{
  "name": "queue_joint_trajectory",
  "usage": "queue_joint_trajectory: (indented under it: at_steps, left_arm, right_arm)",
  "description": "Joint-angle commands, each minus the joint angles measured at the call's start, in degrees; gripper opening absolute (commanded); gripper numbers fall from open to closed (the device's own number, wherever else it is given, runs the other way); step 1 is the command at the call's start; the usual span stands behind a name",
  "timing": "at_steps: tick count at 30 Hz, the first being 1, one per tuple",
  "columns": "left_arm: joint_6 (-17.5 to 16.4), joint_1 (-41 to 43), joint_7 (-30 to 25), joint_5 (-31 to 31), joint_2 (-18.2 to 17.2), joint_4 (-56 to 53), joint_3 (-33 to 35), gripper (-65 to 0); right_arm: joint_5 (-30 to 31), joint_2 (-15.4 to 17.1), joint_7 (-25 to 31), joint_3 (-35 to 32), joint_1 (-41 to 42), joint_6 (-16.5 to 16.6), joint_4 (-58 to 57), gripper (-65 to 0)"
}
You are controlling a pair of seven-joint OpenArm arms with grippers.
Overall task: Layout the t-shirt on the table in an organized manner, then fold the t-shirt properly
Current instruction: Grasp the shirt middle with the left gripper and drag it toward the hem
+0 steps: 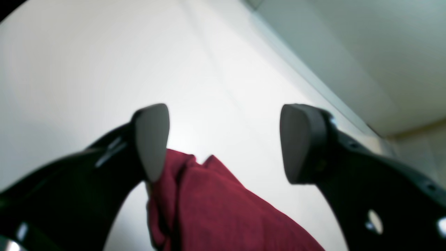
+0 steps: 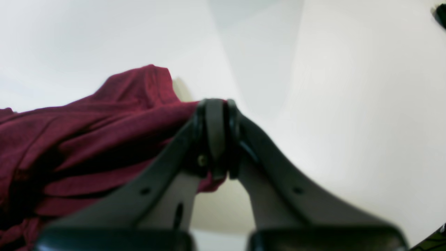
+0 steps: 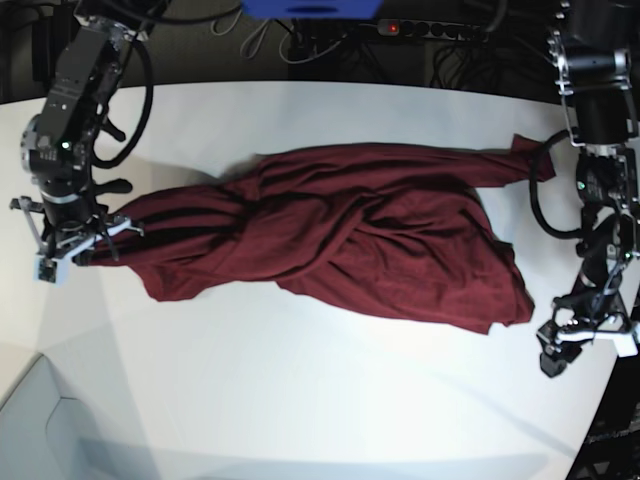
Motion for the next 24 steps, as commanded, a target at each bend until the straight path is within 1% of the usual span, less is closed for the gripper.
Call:
queue_joint_trajectory:
  at_steps: [1, 3, 5, 8, 11, 15, 16, 18, 20, 24]
  left_arm:
    - [-0.4, 1.4, -0.3, -0.4, 0.0, 4.4, 0.2, -16.5]
    - [-0.4, 4.8, -0.3, -0.4, 2.7, 10.5, 0.2, -16.5]
    - [-0.5, 7.4, -0.2, 0.2, 6.4, 15.5, 1.2, -16.4]
    - [-0.5, 10.6, -0.2, 0.2, 9.8, 18.5, 7.2, -16.4]
    - [-0.5, 11.6, -0.2, 0.2, 11.3, 18.4, 16.0, -16.4]
    - [0.1, 11.6, -0.6, 0.2, 11.6, 17.7, 27.1, -16.2]
    - [0.1, 11.6, -0.7, 0.2, 11.8, 17.7, 28.9, -16.1]
    - [0.1, 11.4, -0.7, 0.3, 11.9, 17.7, 31.2, -16.0]
    - [0.1, 11.3, -0.7, 0.4, 11.9, 17.6, 32.0, -16.0]
    - [0.1, 11.6, -0.3, 5.6, 12.0, 16.8, 32.2, -16.0]
  right_arm:
    - [0.0, 0.3, 1.4, 0.0, 0.6, 0.1, 1.0, -65.0]
    - [0.0, 0.3, 1.4, 0.0, 0.6, 0.1, 0.9, -65.0]
    - [0.0, -0.4, 1.4, -0.1, 0.6, 0.1, 0.9, -65.0]
    - [0.0, -1.1, 1.4, -0.2, 0.5, 0.1, 0.9, -65.0]
    - [0.0, -1.3, 1.4, -0.2, 0.4, 0.1, 0.9, -65.0]
    - [0.0, -1.9, 1.4, -0.3, 0.4, 0.1, 0.9, -65.0]
    - [0.0, -1.9, 1.4, -0.3, 0.4, 0.1, 0.9, -65.0]
    - [0.0, -2.0, 1.4, -0.3, 0.3, 0.1, 0.9, -65.0]
    - [0.0, -2.0, 1.4, -0.3, 0.3, 0.1, 0.9, -65.0]
    - [0.0, -2.0, 1.4, -0.3, 0.2, 0.1, 0.9, -65.0]
